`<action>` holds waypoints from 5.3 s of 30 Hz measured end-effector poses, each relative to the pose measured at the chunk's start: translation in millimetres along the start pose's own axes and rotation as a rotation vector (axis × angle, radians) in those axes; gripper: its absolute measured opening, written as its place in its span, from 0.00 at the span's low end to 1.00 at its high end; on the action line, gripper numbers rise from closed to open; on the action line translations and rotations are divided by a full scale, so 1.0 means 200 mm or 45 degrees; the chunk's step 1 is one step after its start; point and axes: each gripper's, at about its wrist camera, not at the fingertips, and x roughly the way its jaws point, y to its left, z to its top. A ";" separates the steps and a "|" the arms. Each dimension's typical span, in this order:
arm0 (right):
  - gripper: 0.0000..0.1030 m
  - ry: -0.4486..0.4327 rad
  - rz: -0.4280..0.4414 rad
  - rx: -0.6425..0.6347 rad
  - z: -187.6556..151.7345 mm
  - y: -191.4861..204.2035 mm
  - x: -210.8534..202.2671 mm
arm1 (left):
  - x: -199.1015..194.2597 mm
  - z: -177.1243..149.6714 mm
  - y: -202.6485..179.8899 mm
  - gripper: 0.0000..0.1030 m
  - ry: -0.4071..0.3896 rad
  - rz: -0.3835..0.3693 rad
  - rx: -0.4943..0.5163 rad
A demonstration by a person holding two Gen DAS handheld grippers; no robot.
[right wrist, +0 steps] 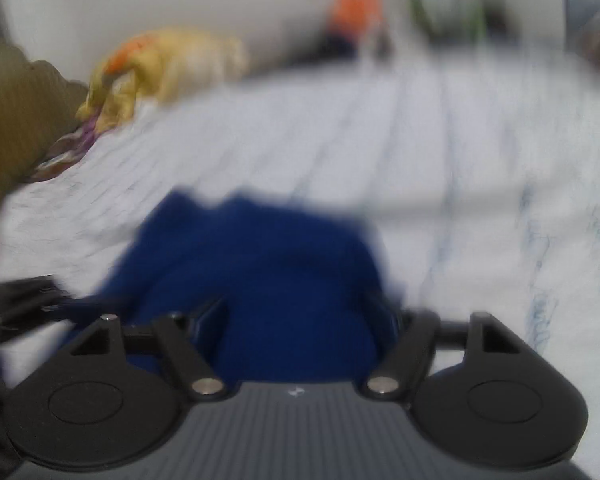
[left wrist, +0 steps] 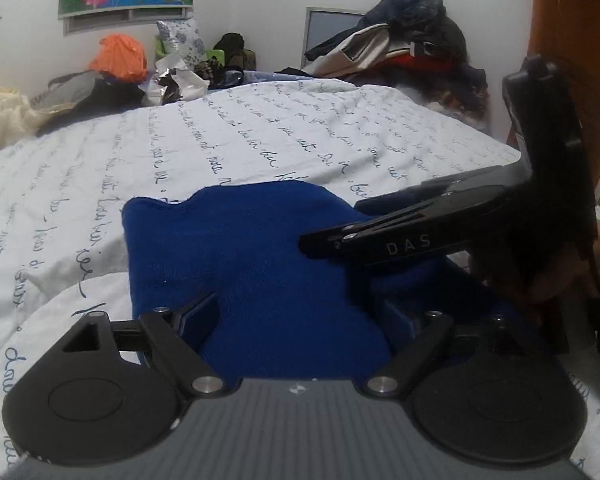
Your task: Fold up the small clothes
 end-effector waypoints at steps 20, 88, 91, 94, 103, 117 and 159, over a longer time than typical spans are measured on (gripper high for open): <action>0.85 0.049 0.105 0.344 -0.35 0.05 -0.66 | -0.46 -0.19 0.03 0.93 0.070 0.134 -0.318; 0.70 0.116 0.334 0.557 -0.16 -0.09 -0.64 | -0.45 -0.35 -0.22 0.85 -0.029 0.223 0.185; 0.57 0.209 0.303 0.505 -0.21 -0.03 -0.54 | -0.42 -0.35 -0.19 0.84 -0.003 0.237 0.157; 0.22 0.228 0.235 0.369 -0.26 0.05 -0.49 | -0.41 -0.35 -0.17 0.76 0.000 0.276 0.181; 0.14 0.234 0.258 0.334 -0.27 -0.01 -0.66 | -0.50 -0.33 -0.10 0.80 0.049 0.133 -0.021; 0.17 0.223 -0.004 -0.013 -0.31 0.18 -0.75 | -0.43 -0.27 0.16 0.52 0.199 0.025 -0.462; 1.00 0.037 -0.352 0.037 -0.64 0.55 -0.75 | -0.50 -0.48 -0.13 1.00 0.010 0.428 -0.315</action>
